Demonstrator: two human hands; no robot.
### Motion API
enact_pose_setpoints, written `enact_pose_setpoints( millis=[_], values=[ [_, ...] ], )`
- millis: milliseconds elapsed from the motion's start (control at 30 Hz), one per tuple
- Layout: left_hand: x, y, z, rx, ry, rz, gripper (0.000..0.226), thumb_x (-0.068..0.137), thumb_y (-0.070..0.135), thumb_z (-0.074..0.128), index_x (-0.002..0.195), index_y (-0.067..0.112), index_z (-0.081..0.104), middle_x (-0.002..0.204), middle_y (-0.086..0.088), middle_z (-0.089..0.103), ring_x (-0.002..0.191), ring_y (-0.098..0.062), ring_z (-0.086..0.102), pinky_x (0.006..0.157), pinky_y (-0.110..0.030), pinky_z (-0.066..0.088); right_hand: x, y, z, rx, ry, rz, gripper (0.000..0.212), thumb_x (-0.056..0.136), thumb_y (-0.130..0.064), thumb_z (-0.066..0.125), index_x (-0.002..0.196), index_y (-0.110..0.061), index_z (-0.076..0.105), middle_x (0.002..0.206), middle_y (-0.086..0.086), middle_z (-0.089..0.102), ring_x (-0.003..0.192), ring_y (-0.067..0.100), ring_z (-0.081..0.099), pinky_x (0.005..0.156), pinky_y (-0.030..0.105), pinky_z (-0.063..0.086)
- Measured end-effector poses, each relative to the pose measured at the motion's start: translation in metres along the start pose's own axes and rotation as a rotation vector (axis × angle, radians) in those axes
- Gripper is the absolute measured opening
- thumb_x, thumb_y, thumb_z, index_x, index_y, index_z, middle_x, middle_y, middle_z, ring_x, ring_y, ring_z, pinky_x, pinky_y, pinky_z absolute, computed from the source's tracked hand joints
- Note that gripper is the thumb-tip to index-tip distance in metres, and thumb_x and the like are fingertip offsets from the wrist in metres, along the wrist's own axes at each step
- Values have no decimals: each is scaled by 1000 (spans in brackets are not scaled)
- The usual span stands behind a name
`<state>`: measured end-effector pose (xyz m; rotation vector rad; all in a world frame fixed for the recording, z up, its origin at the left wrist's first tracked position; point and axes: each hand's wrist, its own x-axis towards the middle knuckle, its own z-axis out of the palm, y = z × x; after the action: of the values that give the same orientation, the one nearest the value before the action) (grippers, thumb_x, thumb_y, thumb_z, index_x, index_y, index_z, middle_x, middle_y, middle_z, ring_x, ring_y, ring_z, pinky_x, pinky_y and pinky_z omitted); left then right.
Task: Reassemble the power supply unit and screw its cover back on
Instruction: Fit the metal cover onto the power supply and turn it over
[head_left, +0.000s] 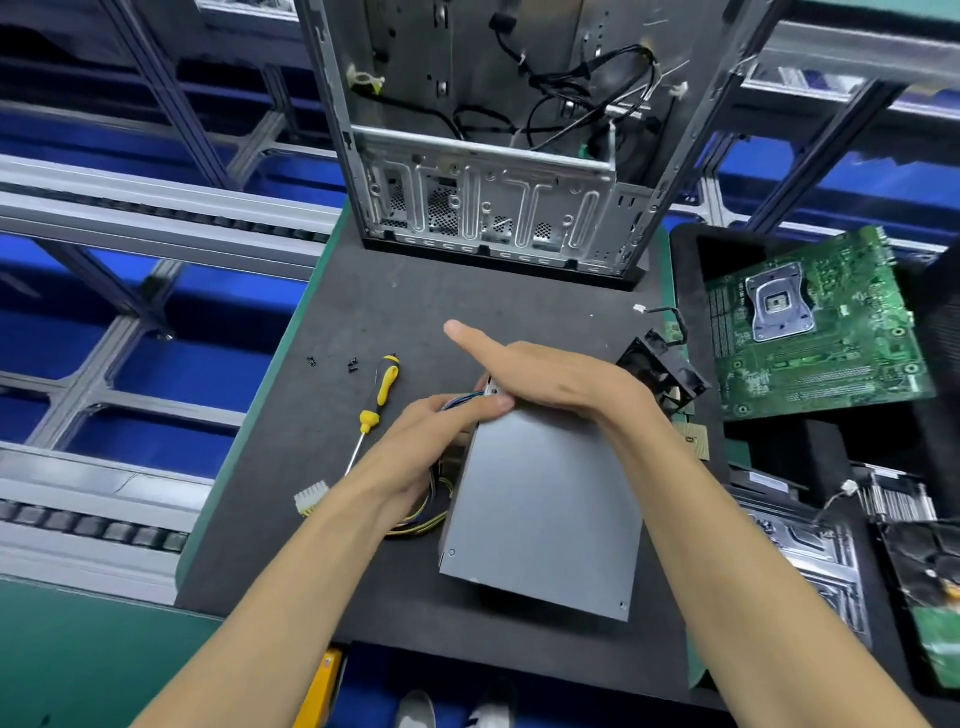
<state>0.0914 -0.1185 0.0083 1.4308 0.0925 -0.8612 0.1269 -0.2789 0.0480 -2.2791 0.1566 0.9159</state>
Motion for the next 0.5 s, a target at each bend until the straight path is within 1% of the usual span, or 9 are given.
enact_pose_setpoints(
  millis=[33, 67, 133, 167, 200, 267, 333, 433, 500],
  values=[
    [0, -2, 2, -30, 17, -4, 37, 66, 47, 82, 89, 18, 81, 97, -10, 79, 85, -20, 74, 83, -34, 51, -1, -1, 1, -16, 0, -14, 95, 77, -98, 16, 56, -23, 70, 68, -7, 71, 68, 16, 67, 81, 37, 49],
    [0, -5, 5, -58, 33, -6, 37, 64, 46, 82, 88, 18, 81, 97, -9, 79, 85, -20, 74, 81, -33, 51, 0, 0, 2, -33, 6, -26, 93, 78, -97, 17, 56, -22, 68, 71, -6, 71, 71, 16, 66, 83, 38, 49],
    [0, -9, 11, -110, 69, 7, 38, 62, 46, 83, 86, 17, 78, 92, -8, 78, 84, -22, 72, 73, -30, 52, 1, 2, 2, -75, 37, -38, 85, 88, -87, 18, 69, -24, 71, 99, 0, 74, 93, 19, 67, 96, 42, 47],
    [-1, -10, 15, -136, 89, 14, 40, 62, 45, 84, 88, 16, 76, 92, -8, 78, 83, -22, 73, 70, -30, 53, 2, 3, 1, -99, 52, -40, 80, 93, -81, 19, 77, -24, 72, 113, 3, 72, 103, 21, 65, 102, 44, 45],
    [-1, -10, 18, -160, 110, 21, 44, 62, 44, 85, 94, 14, 75, 94, -9, 78, 84, -23, 74, 68, -31, 54, 3, 5, 0, -115, 59, -43, 76, 97, -76, 19, 84, -23, 73, 120, 5, 70, 108, 23, 64, 106, 44, 43],
    [-1, -13, 22, -186, 163, 29, 58, 59, 43, 86, 105, 11, 72, 99, -11, 78, 88, -26, 75, 71, -34, 54, 3, 7, -2, -125, 52, -49, 73, 100, -70, 20, 95, -22, 75, 123, 6, 68, 110, 24, 63, 107, 45, 43],
    [-2, -13, 24, -192, 201, 32, 64, 58, 45, 87, 109, 10, 71, 101, -11, 78, 89, -27, 75, 74, -36, 54, 3, 6, -2, -139, 51, -55, 76, 99, -71, 18, 103, -21, 76, 121, 6, 68, 109, 24, 62, 106, 45, 43],
    [1, -13, 22, -162, 182, 18, 57, 64, 46, 85, 106, 10, 74, 101, -11, 78, 88, -25, 75, 74, -35, 54, 4, 6, 1, -130, 121, -46, 85, 97, -75, 12, 107, -20, 76, 120, 8, 67, 111, 25, 60, 104, 44, 42],
    [2, -12, 21, -149, 165, 12, 50, 66, 47, 85, 101, 12, 77, 99, -12, 78, 86, -25, 75, 71, -33, 56, 2, 8, 1, -68, 226, -77, 84, 100, -70, 10, 108, -18, 75, 119, 11, 68, 116, 29, 57, 104, 45, 40]
  ],
)
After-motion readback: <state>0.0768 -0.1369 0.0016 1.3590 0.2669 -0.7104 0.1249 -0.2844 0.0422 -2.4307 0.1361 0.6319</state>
